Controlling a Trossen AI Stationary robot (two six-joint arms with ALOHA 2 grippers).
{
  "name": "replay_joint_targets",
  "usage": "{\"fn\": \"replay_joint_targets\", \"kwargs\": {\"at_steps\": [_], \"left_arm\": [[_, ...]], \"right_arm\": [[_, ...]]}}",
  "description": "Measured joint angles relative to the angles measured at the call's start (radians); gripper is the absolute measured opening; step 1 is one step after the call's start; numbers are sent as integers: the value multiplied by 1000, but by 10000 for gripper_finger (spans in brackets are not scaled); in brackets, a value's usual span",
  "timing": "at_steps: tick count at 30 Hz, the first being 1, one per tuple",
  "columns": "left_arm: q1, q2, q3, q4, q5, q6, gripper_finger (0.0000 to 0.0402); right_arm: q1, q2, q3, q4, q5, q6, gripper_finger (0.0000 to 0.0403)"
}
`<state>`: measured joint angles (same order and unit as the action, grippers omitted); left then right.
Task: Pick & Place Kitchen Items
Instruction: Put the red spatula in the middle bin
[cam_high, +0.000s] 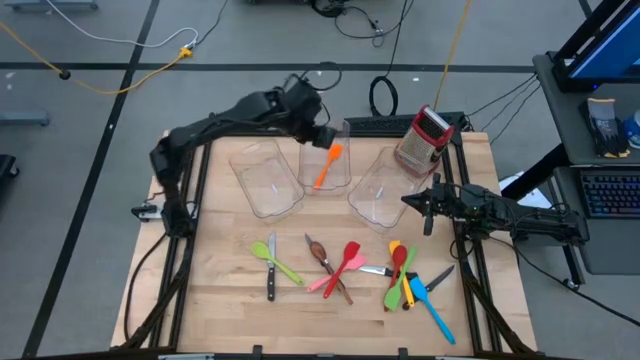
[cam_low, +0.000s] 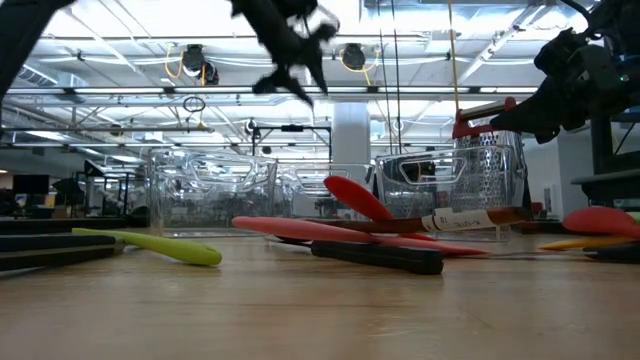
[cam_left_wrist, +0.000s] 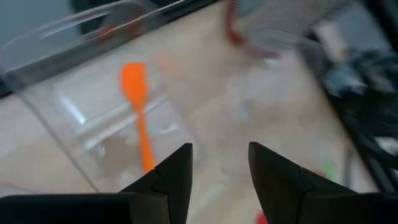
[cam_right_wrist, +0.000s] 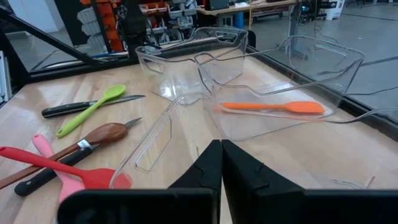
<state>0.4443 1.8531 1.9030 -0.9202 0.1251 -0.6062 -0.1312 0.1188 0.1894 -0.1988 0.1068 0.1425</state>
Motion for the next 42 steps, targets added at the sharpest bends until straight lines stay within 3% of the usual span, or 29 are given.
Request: {"fn": "replay_joint_targets", "kwargs": {"at_steps": [7,12,15,22,27,33,42], "left_arm": [[-219,-87,0,-3,-74,-76,159],[-374,-86,0,-4,-122,-127,159],[-460,-79,0,0,-204,-173,159],[-597,-34,0,18,-279,-323,159],[-646,60,-1,76,-269,-378,159],[-658,184,-1,165,-162,-391,159],[-640,310,-1,160,-80,-347,159]], "right_arm": [[0,0,0,0,0,-1,4],[0,0,0,0,0,-1,4],[0,0,0,0,0,-1,4],[0,0,0,0,0,-1,4],[0,2,0,0,-1,-2,4],[0,10,-2,-12,-3,-1,4],[0,10,-2,-9,-3,-9,4]]}}
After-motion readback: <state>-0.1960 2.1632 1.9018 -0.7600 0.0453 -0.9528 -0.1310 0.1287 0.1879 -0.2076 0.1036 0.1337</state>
